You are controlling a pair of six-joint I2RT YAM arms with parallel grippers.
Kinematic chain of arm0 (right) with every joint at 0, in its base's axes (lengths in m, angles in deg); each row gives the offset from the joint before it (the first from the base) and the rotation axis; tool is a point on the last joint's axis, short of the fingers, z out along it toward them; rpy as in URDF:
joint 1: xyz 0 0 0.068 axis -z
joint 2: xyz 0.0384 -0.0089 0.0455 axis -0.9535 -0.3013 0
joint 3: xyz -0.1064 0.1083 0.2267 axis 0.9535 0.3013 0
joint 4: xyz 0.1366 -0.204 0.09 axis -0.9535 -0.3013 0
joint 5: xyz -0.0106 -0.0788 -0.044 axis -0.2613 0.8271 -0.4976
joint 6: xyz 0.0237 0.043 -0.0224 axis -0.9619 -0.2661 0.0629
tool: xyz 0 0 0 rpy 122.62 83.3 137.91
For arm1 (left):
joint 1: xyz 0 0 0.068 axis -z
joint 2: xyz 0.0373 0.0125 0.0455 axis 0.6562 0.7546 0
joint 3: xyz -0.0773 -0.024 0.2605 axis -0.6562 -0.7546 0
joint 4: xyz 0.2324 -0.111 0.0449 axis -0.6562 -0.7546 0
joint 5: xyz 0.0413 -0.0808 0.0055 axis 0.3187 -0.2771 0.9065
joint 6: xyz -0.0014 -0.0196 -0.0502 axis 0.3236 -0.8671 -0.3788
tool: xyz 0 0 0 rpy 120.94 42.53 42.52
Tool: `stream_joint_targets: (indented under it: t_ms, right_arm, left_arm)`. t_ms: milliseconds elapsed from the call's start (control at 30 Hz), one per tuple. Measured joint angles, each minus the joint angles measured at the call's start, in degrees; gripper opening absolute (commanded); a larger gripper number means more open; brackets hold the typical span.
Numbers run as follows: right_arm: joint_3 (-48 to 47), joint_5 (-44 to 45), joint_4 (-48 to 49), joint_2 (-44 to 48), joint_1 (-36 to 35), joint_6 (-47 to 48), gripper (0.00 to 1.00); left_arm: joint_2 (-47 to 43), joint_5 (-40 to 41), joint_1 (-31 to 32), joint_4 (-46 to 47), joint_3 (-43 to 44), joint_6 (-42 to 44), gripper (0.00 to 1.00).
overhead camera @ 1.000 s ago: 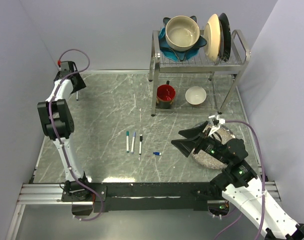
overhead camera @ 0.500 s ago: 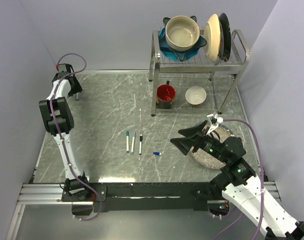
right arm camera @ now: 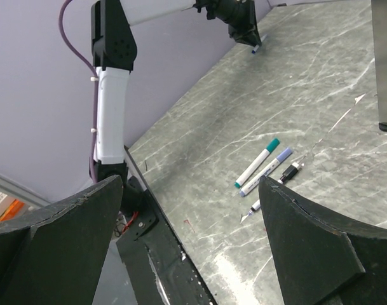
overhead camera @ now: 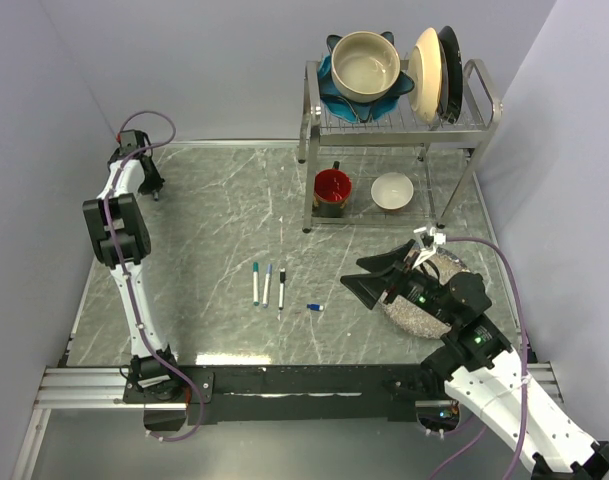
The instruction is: Insert the pens into the pen caps
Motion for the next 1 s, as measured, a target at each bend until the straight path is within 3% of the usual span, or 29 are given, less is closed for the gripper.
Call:
stream_joint_targets:
  t_ms: [233,467,633,767,1000]
  right_arm:
    - [-0.07,-0.11,0.48,-0.68,0.0,-0.5,0.95]
    - [-0.92,0.39,-1.09,2.67,0.0,-0.87,0.95]
    - [-1.46,0.83,-1.31,5.4,0.0,-1.42,0.95]
    - [-1.46,0.85,-1.31,5.33,0.0,-2.45,0.95]
    - [-1.46,0.61,-1.25,3.17,0.0,-5.2,0.93]
  left_arm:
    - [0.46,0.66,0.0,-0.7,0.39,-0.17,0.12]
    - [-0.85,0.92,0.07,1.03,-2.43,-0.74,0.18]
    - [-2.6,0.17,0.04,1.51,-5.33,-1.92,0.01]
    - [-7.08,-0.98,0.15,2.67,-12.57,-3.52,0.01]
    - [-22.4,-4.31,3.34,2.49,-33.99,-7.63,0.01]
